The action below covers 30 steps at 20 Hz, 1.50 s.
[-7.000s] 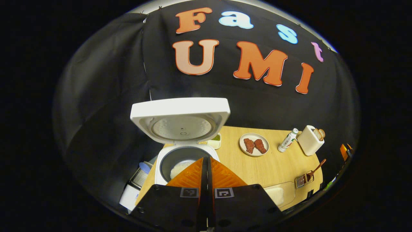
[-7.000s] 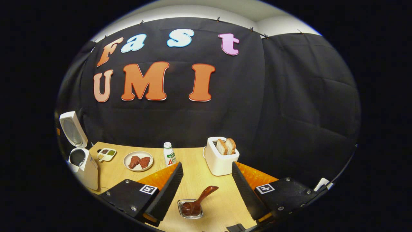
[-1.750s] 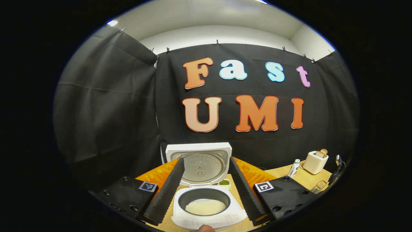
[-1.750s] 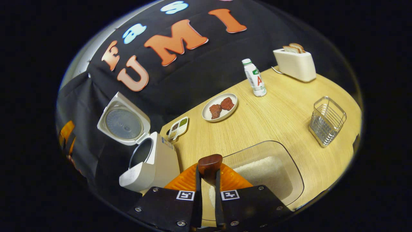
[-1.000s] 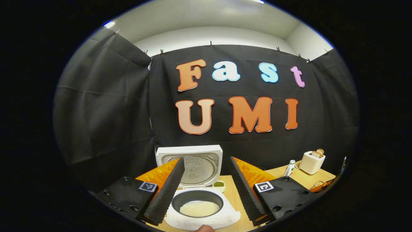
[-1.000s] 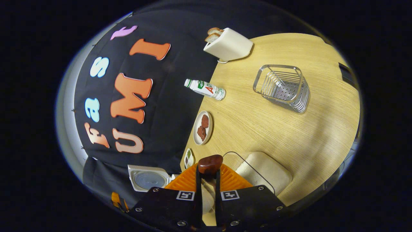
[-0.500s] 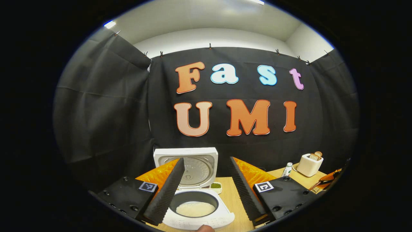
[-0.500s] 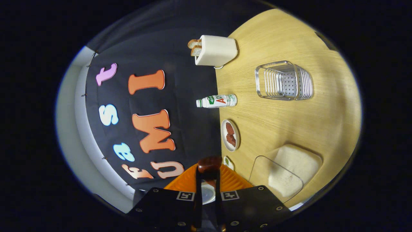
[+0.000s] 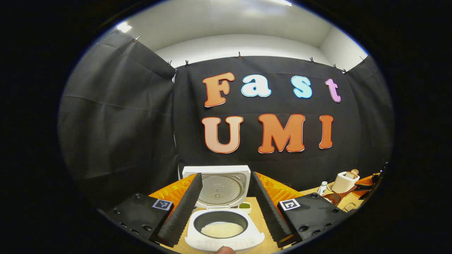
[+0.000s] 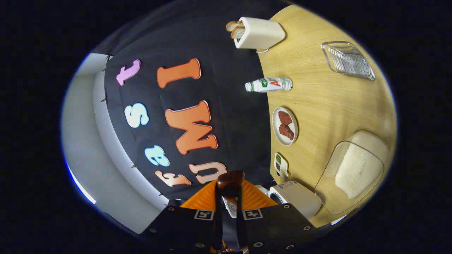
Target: Close the left gripper, press the button to open the rice cooker; take a wooden spoon from the chopstick holder with the right hand, scoop a spoonful of rice and pour it into the rice cooker, then put the wooden spoon back into the chopstick holder.
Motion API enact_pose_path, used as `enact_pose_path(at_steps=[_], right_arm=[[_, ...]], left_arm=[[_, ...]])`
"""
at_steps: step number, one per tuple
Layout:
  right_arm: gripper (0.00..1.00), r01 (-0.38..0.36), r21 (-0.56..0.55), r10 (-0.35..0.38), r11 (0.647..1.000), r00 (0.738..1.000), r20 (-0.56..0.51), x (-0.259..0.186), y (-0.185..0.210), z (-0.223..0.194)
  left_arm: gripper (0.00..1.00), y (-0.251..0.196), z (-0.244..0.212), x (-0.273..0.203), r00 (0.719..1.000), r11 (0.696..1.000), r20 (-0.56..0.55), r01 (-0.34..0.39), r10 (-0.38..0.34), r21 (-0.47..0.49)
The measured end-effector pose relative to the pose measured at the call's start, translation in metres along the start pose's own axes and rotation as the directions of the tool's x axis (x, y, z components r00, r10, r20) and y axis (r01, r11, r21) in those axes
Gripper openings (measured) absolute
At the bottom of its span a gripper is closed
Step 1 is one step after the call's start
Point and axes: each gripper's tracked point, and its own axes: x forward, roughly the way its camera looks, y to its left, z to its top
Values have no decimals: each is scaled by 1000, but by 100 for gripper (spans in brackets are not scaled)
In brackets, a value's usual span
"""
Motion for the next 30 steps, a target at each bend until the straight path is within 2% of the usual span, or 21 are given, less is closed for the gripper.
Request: enact_pose_path(at_steps=[8, 14, 17, 20, 22, 25, 27, 30], right_arm=[[15, 36, -38, -42, 999, 986, -162, 79, -9, -86], [15, 79, -151, -112, 985, 968, -224, 153, -24, -148], [15, 76, -275, -143, 959, 962, -233, 178, -26, -173], [15, 81, -406, -184, 910, 957, -223, 199, -33, -191], [15, 80, -505, -212, 859, 955, -209, 210, -37, -201], [16, 71, -656, -249, 751, 951, -182, 220, -45, -217], [15, 36, -758, -258, 651, 950, -176, 227, -48, -231], [15, -42, -894, -255, 447, 951, -173, 231, -45, -256]], left_arm=[[94, 82, -2, -22, 988, 988, 13, -151, 151, 26], [94, 141, -19, -35, 968, 968, -18, -252, 252, 21], [94, 159, -26, -42, 961, 961, -28, -276, 276, 22], [94, 170, -32, -44, 958, 958, -37, -285, 285, 14], [94, 174, -36, -45, 957, 958, -43, -287, 287, 7], [94, 179, -43, -44, 957, 958, -51, -287, 287, 3], [94, 179, -46, -44, 957, 959, -58, -285, 284, -6], [94, 183, -52, -44, 955, 957, -67, -289, 288, -16]])
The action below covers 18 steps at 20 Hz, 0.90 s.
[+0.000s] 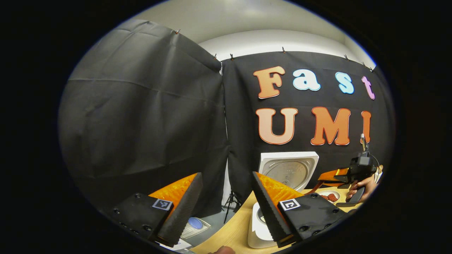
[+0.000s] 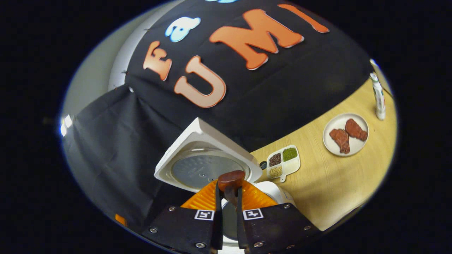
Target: Close the left gripper, press the button to open the rice cooker; take a wooden spoon from the chopstick holder with the right hand, scoop a spoonful of rice and pour it into the rice cooker, then put the wooden spoon back into the chopstick holder.
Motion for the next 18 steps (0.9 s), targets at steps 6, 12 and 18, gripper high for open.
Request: enact_pose_path(at_steps=[6, 12, 18], right_arm=[[15, -64, -406, 83, 912, 996, 30, -6, 53, -8], [15, -81, -677, 169, 731, 983, 65, -26, 92, -3], [15, -104, -796, 223, 596, 974, 40, -38, 100, -10]], left_arm=[[94, 6, -1, 0, 1000, 1000, 0, -18, 18, 1], [94, 5, 3, 1, 1000, 1000, 6, -20, 20, 13], [94, -10, 6, 7, 1000, 1000, 14, 4, -4, 10]])
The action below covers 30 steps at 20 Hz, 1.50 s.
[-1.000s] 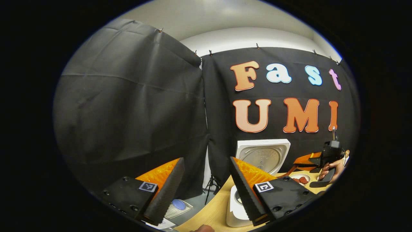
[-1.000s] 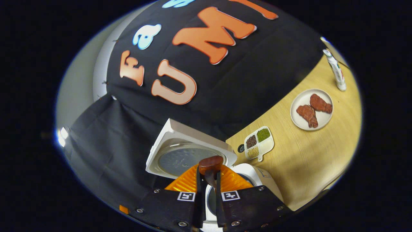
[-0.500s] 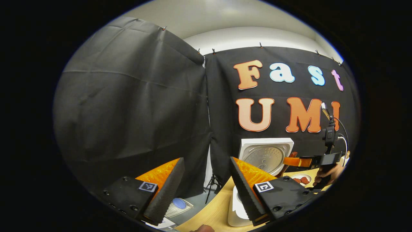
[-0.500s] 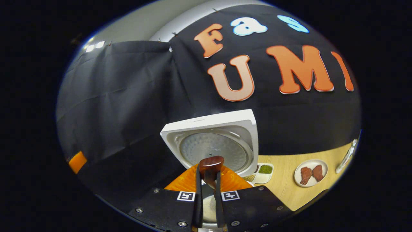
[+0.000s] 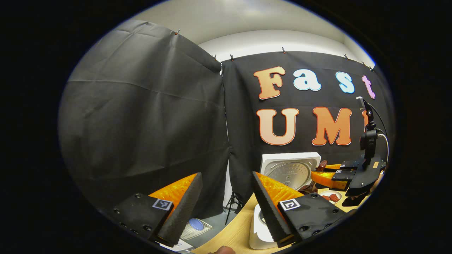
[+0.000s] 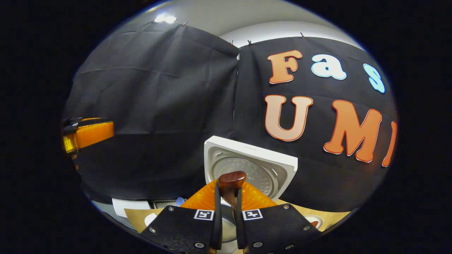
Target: Close the left gripper, press the button to open the rice cooker; take a wooden spoon from the chopstick holder with the right hand, scoop a spoonful of rice and pour it into the rice cooker, then put the wooden spoon back into the chopstick holder.
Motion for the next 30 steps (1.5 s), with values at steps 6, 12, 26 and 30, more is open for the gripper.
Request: enact_pose_path(at_steps=[6, 12, 26, 30], right_arm=[[15, 38, 394, -47, 918, 999, 14, -30, -33, 2], [15, 108, 707, -181, 699, 983, 29, -93, -120, 3], [15, 570, 663, -615, 485, 761, -205, -365, -318, -119], [15, 674, 618, -678, 406, 675, -290, -434, -351, -166]], left_arm=[[94, -18, 2, 0, 1000, 1000, -5, 26, -26, -6], [94, -65, 10, -2, 995, 995, -2, 98, -98, 0], [94, -216, 36, -42, 954, 953, 15, 298, -299, 47], [94, -257, 37, -49, 941, 940, 4, 337, -338, 50]])
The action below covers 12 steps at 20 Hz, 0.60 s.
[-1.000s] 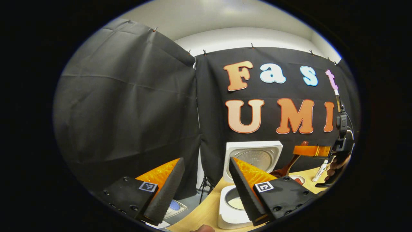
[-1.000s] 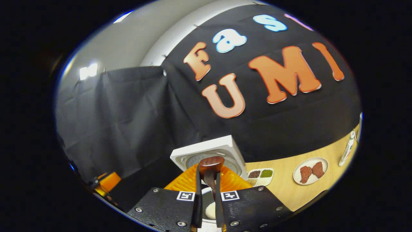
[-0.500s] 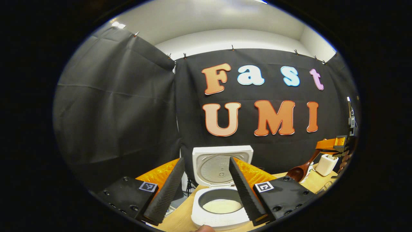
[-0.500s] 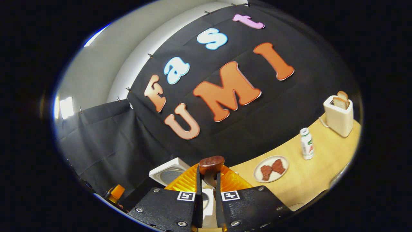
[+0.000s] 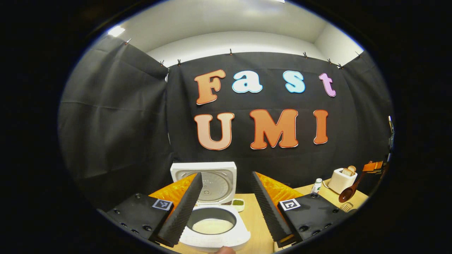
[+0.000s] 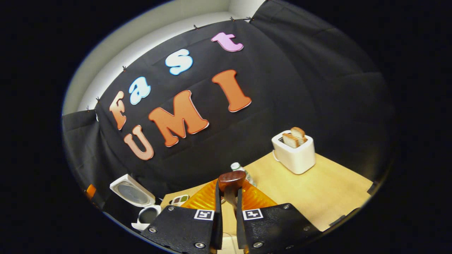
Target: Close the left gripper, press the button to open the rice cooker; take a wooden spoon from the chopstick holder with the right hand, scoop a spoonful of rice and pour it into the rice cooker, then put the wooden spoon back into the chopstick holder.
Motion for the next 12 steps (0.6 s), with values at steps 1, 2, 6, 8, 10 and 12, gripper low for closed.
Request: enact_pose_path(at_steps=[1, 2, 6, 8, 10, 12], right_arm=[[15, 22, -6, -22, 1000, 1000, -9, -1, -17, -4], [15, 42, -16, -42, 999, 999, -23, 0, -33, -9], [16, 94, -63, -100, 994, 990, -104, 5, -78, -45], [16, 89, -64, -98, 994, 984, -149, 8, -86, -65], [16, 80, -74, -92, 994, 980, -179, 14, -91, -82], [12, 80, -96, -99, 992, 974, -205, 21, -97, -100]], left_arm=[[94, -9, 3, -2, 1000, 1000, 3, 4, -4, 3], [94, -15, 6, -2, 1000, 1000, 5, 9, -9, 6], [94, -42, 13, -8, 1000, 999, 12, 16, -16, 28], [94, -52, 12, -12, 1000, 999, 4, 15, -15, 35], [94, -59, 11, -17, 1000, 999, -5, 8, -8, 38], [94, -64, 8, -20, 1000, 999, -18, 1, 0, 39]])
